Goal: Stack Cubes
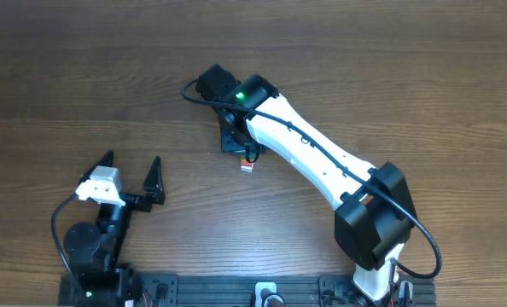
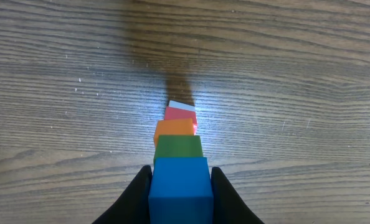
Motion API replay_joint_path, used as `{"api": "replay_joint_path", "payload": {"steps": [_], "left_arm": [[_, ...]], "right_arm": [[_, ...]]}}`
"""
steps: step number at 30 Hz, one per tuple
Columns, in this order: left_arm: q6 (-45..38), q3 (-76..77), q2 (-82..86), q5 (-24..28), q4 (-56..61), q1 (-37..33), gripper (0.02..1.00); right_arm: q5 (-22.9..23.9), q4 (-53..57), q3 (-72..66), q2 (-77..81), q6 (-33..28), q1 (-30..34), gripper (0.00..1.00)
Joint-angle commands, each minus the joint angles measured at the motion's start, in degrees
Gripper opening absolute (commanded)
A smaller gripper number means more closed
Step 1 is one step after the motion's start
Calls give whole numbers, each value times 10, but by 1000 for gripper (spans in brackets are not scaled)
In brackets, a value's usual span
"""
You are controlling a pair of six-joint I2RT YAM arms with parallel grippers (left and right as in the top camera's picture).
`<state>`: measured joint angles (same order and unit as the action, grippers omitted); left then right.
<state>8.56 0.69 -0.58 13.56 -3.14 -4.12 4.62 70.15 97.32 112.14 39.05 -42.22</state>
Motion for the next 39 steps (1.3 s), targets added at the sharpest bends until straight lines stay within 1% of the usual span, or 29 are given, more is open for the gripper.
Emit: {"api": "replay_joint_path", "payload": {"steps": [1, 4, 9, 15, 24, 25, 26, 27, 31, 35, 39], "left_arm": [[-9, -3, 4, 8, 2, -3, 1000], [-9, -3, 4, 8, 2, -3, 998], [-9, -3, 4, 8, 1, -3, 1000], [-9, -3, 4, 8, 1, -3, 1000], [-9, -3, 4, 8, 2, -3, 998], [-9, -3, 4, 8, 2, -3, 1000], [-9, -3, 4, 8, 1, -3, 1000], [-9, -3, 4, 8, 2, -3, 1000], [-9, -3, 4, 8, 1, -3, 1000], [-9, -3, 4, 8, 1, -3, 1000], [-9, -3, 4, 8, 1, -3, 1000]], "right_arm": [[-3, -3, -7, 5, 8, -6, 106], [-3, -3, -7, 5, 8, -6, 169], [-3, -3, -7, 5, 8, -6, 246], [-3, -3, -7, 5, 8, -6, 305], [-3, -4, -7, 5, 8, -6, 518], [-3, -6, -7, 5, 7, -6, 603], [-3, -7, -7, 5, 7, -6, 890], [-3, -8, -7, 5, 7, -6, 991], [-1, -12, -7, 3, -4, -1, 991], [14, -13, -2, 2, -5, 8, 991], [12, -19, 6, 2, -18, 23, 993]]}}
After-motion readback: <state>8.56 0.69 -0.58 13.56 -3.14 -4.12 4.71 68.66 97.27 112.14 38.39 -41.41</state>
